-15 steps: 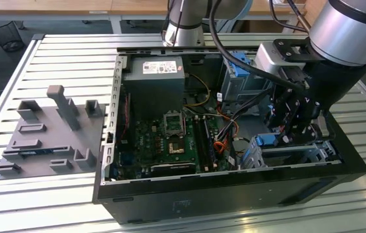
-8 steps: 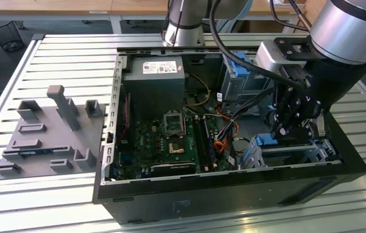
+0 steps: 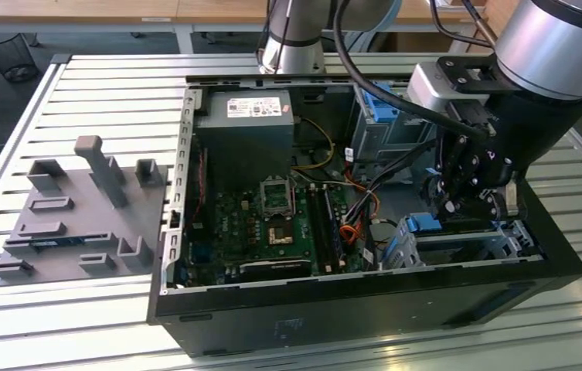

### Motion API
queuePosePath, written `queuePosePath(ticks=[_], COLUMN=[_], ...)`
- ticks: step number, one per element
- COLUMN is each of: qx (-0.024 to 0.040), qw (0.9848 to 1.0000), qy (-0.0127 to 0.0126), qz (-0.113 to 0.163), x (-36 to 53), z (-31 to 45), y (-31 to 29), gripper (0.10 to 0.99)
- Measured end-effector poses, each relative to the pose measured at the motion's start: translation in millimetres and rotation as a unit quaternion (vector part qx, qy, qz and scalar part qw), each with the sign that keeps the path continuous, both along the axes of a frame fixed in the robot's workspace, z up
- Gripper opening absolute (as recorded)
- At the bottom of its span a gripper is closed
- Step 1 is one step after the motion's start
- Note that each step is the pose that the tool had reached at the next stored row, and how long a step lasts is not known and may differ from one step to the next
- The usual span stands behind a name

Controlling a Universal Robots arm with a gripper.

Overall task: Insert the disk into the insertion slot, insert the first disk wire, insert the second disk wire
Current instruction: 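Insert the disk into the insertion slot, then insert the first disk wire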

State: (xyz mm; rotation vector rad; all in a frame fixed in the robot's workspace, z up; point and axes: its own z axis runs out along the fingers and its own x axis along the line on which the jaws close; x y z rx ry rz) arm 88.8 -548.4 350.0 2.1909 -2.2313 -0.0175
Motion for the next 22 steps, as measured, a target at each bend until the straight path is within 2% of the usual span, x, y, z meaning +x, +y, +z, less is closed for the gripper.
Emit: queuePosePath(ticks=[11,22], qx=[-0.0001,0.0], qw=[1.0,1.0], qy=[0.0,0.0002], qz=[0.0,0.0], x=[0.6,13.5], z=[2.4,2.4], y=[0.0,0.0], gripper=[0.106,0.106])
